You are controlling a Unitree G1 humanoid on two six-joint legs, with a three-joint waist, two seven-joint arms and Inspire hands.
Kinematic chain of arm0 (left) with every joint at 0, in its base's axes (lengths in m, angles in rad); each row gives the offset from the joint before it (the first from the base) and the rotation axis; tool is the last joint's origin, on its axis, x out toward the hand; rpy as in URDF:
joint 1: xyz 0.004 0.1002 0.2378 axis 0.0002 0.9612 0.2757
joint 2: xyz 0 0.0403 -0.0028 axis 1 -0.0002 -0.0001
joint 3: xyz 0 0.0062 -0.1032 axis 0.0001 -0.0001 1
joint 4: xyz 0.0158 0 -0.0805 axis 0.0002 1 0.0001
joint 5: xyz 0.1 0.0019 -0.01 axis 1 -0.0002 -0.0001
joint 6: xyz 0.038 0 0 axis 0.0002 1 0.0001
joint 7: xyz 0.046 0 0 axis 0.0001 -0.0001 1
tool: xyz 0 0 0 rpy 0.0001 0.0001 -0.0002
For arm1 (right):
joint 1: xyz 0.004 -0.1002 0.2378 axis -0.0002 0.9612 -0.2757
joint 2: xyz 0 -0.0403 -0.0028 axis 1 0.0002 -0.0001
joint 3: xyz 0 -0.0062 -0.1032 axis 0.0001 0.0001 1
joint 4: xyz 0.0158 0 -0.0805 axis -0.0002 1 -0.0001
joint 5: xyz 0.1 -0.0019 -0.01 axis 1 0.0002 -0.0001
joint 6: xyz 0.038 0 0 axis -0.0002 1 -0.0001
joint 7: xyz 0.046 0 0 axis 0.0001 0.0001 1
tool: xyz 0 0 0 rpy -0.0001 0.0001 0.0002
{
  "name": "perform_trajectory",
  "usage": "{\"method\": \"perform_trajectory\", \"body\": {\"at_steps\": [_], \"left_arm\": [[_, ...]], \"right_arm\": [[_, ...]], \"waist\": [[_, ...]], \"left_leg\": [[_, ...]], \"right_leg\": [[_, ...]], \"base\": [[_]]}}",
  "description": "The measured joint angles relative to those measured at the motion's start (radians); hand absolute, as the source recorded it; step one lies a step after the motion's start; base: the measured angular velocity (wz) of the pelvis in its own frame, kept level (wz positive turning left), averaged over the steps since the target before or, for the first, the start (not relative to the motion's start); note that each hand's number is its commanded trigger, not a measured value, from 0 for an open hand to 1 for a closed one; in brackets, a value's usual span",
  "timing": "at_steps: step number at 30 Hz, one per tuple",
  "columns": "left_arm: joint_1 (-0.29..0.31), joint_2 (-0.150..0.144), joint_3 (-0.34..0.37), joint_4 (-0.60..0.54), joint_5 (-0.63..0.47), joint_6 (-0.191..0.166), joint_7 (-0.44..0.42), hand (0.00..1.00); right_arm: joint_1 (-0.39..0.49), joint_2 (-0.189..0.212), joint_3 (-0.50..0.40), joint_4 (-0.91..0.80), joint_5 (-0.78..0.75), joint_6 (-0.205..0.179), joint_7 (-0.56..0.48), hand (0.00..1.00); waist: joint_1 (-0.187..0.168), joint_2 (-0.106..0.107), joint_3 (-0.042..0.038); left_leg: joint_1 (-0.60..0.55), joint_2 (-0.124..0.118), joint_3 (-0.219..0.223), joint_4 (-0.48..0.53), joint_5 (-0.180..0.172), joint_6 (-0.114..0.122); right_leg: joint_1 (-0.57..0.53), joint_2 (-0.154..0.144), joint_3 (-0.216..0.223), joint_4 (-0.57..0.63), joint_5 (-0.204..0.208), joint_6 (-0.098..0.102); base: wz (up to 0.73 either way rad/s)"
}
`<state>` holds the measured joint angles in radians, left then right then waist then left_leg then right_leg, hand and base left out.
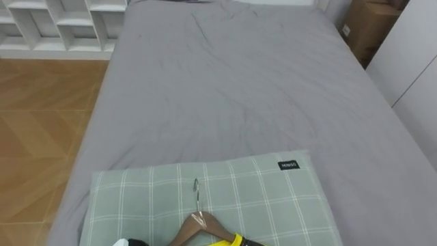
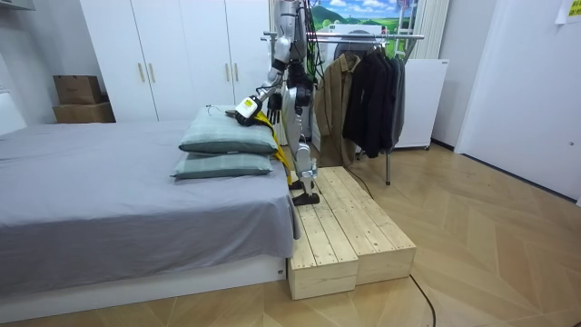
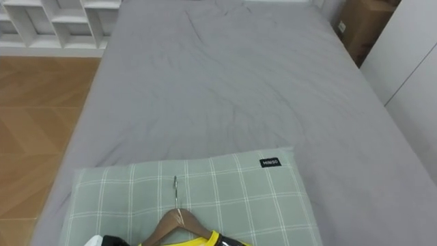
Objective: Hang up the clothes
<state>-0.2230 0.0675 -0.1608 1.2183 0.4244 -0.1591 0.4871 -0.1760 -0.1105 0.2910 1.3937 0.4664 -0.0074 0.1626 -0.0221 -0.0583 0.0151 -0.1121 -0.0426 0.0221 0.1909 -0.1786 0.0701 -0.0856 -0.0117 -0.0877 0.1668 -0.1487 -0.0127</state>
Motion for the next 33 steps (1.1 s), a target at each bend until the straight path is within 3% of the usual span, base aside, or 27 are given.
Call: {"method": "perform_trajectory", "body": {"at_steps": [14,20,33], "left_arm": [[0.001,-0.004,0.0,-0.003,-0.006,-0.002,0.002,1.0],[0.008,-0.004,0.0,-0.009,-0.079,-0.017,0.002,1.0],[0.052,0.017,-0.024,-0.115,-0.104,-0.012,0.003,1.0]], "right_arm": [[-0.002,0.004,0.001,0.0,0.0,0.0,0.004,0.0],[-0.002,0.004,-0.01,0.0,0.009,-0.005,0.003,0.0],[0.003,-0.002,-0.035,0.001,0.008,-0.019,0.002,0.0]], "waist": [[0.003,0.006,0.0009],[0.002,0.006,0.0009],[-0.009,0.014,0.0019]], "left_leg": [[0.001,0.001,0.0,0.001,0.0,0.0],[0.002,0.001,-0.004,0.001,0.0,0.0],[0.017,0.0,-0.011,0.003,0.0,0.0]], "right_leg": [[-0.001,0.0,0.001,0.0,0.0,0.0],[0.0,-0.001,0.003,0.0,0.0,0.0],[0.018,0.0,0.001,0.0,0.0,0.0]], "base": [[0.0],[0.0],[0.01]]}}
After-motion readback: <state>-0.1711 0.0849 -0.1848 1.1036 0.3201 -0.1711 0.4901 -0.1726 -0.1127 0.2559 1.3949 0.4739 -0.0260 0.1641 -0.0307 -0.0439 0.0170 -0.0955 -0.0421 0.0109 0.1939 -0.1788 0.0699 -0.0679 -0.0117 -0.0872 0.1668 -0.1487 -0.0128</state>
